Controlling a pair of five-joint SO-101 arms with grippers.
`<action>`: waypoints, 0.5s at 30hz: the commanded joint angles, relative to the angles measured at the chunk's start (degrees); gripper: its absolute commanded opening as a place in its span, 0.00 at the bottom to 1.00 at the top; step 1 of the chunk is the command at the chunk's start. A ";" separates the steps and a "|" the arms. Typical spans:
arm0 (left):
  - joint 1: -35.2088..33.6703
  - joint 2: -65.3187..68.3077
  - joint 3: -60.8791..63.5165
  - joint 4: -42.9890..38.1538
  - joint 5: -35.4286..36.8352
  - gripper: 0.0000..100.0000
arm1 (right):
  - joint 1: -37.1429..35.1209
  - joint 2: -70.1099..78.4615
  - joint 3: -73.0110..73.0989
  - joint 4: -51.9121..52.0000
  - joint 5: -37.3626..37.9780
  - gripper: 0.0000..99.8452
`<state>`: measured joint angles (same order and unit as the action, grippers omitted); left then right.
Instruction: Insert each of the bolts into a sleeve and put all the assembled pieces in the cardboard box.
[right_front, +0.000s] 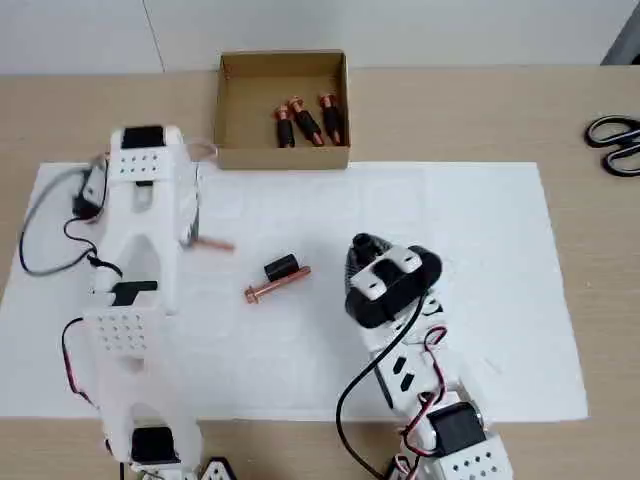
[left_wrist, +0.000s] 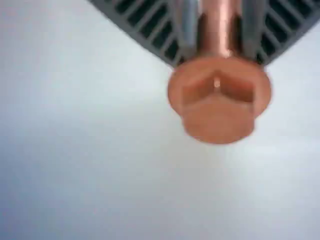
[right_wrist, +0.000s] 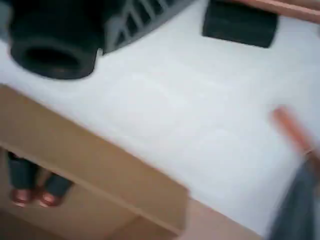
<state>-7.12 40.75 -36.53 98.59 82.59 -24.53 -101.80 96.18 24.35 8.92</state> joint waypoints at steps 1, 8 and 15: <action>2.55 -2.81 -6.46 1.93 -3.69 0.01 | -3.12 -1.63 0.26 -0.40 0.18 0.00; 9.49 -16.09 -6.81 1.85 -17.23 0.01 | -4.00 -1.63 0.26 -1.89 0.18 0.00; 16.62 -32.00 -6.55 1.76 -34.99 0.01 | -4.00 -1.63 0.26 -14.55 0.44 0.00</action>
<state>7.38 18.15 -40.31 99.74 53.41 -28.48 -101.80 96.18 13.63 8.92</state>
